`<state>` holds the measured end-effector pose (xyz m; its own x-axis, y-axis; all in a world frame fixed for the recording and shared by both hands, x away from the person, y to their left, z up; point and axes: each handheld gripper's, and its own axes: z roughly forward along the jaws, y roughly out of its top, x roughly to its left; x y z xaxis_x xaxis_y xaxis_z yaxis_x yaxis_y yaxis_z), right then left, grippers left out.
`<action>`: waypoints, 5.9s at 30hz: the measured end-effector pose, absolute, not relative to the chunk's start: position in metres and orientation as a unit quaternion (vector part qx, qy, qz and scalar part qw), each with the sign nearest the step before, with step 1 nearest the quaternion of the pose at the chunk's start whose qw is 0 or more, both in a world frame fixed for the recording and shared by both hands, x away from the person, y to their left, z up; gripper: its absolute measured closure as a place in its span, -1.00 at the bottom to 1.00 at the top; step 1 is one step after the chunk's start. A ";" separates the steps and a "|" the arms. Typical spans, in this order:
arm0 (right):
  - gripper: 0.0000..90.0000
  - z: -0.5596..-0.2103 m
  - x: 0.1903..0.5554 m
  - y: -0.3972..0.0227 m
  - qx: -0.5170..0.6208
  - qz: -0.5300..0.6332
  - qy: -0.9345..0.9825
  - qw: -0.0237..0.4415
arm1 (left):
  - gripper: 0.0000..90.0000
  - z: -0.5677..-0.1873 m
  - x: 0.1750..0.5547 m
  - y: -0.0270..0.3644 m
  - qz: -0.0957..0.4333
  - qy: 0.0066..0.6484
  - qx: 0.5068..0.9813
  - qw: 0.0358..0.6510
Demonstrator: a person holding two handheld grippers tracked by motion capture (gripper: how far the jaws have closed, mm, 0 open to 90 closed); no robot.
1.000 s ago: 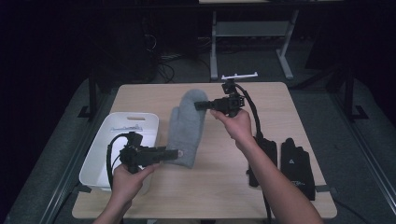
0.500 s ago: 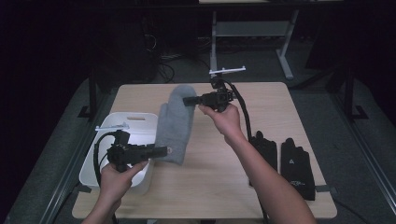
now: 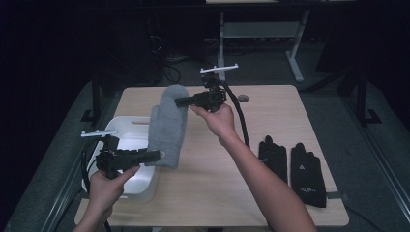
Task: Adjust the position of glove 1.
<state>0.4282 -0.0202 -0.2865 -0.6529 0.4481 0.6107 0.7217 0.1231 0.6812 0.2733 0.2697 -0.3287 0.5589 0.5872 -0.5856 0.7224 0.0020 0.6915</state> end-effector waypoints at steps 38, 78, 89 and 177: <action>0.68 -0.303 0.437 0.062 -0.373 -0.535 -0.735 0.186 | 0.08 -0.338 0.256 0.346 -0.052 0.516 0.672 0.528; 0.68 -0.367 0.437 0.123 -0.383 -0.480 -0.759 0.216 | 0.04 -0.382 0.250 0.392 -0.070 0.571 0.680 0.454; 0.68 -0.377 0.437 0.123 -0.387 -0.475 -0.759 0.220 | -0.01 -0.384 0.251 0.393 -0.072 0.573 0.687 0.441; -0.10 -0.345 0.438 -0.005 -0.383 -0.519 -0.739 0.195 | -0.37 -0.339 0.282 0.292 -0.040 0.509 0.713 0.481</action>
<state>0.4377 -0.0048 -0.3449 -0.6295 0.3636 0.6867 0.7693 0.1673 0.6166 0.2823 0.2919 -0.3387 0.4792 0.6874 -0.5458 0.7635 -0.0197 0.6456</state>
